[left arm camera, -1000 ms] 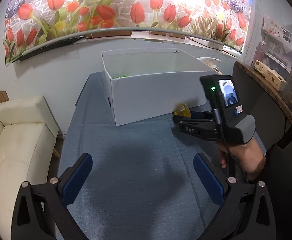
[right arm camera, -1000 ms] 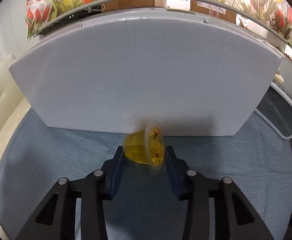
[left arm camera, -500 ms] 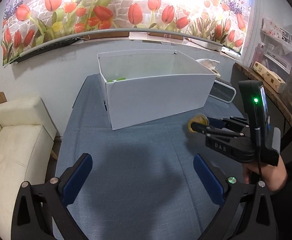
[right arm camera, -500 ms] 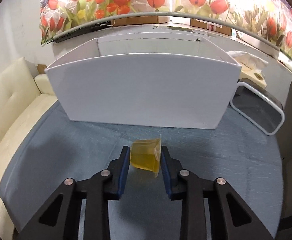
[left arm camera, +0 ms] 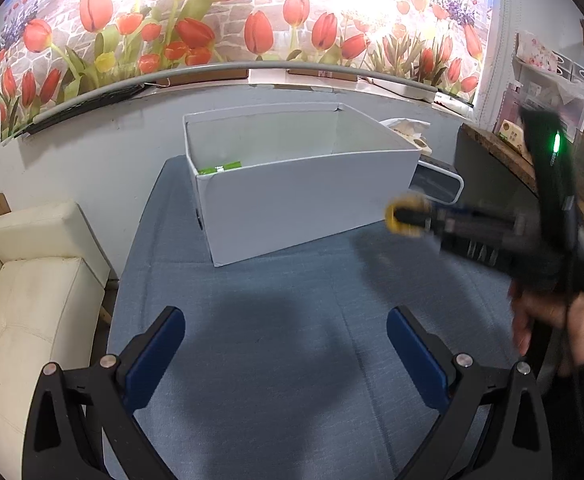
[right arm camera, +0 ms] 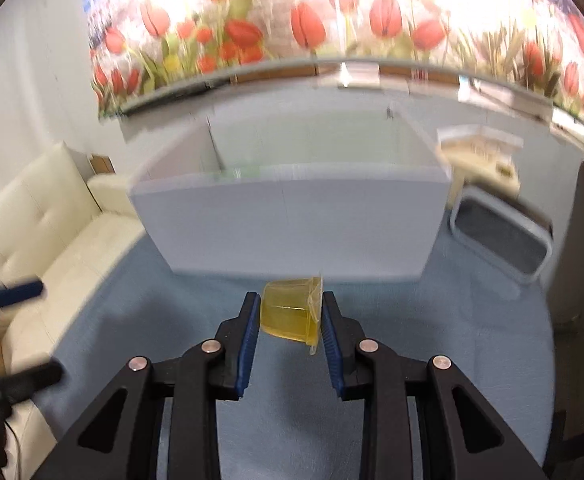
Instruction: Organize snacks
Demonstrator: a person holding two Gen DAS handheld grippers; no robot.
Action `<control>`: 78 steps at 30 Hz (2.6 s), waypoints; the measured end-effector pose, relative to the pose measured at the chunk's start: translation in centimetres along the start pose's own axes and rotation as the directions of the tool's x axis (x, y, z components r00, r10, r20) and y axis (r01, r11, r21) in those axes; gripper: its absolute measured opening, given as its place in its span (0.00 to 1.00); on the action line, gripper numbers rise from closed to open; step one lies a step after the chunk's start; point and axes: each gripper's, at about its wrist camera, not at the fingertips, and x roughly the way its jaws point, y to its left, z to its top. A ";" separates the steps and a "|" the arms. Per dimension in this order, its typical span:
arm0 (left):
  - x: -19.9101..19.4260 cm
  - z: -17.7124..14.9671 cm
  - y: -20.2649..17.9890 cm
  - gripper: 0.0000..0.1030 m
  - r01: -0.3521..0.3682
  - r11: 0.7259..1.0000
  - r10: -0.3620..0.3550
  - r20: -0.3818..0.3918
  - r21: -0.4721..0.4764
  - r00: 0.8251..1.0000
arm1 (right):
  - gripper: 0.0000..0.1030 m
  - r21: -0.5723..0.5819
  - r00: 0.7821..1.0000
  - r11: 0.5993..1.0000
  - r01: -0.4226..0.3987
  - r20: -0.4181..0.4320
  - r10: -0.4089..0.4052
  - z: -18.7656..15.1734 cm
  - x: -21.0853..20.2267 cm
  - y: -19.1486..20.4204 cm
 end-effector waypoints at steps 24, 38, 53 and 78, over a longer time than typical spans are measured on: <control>1.3 1.7 3.5 1.00 -0.040 0.999 0.040 -0.004 -0.029 0.999 | 0.97 -0.041 0.997 0.997 0.062 -0.044 -0.064 10.5 8.7 -1.4; -4.5 2.5 2.3 1.00 -0.002 0.998 0.012 0.150 -0.067 0.989 | 1.00 -0.022 0.984 0.986 0.164 0.070 -0.162 5.7 -2.7 2.4; -13.8 -1.3 -0.6 1.00 -0.072 0.992 0.090 0.185 -0.101 0.979 | 1.00 -0.015 0.972 0.977 0.212 0.103 -0.209 -4.5 -16.3 5.9; -20.4 -6.5 -6.1 1.00 -0.078 0.997 0.080 0.205 -0.021 0.976 | 1.00 0.046 0.964 0.982 0.184 0.188 -0.190 -10.0 -26.8 7.8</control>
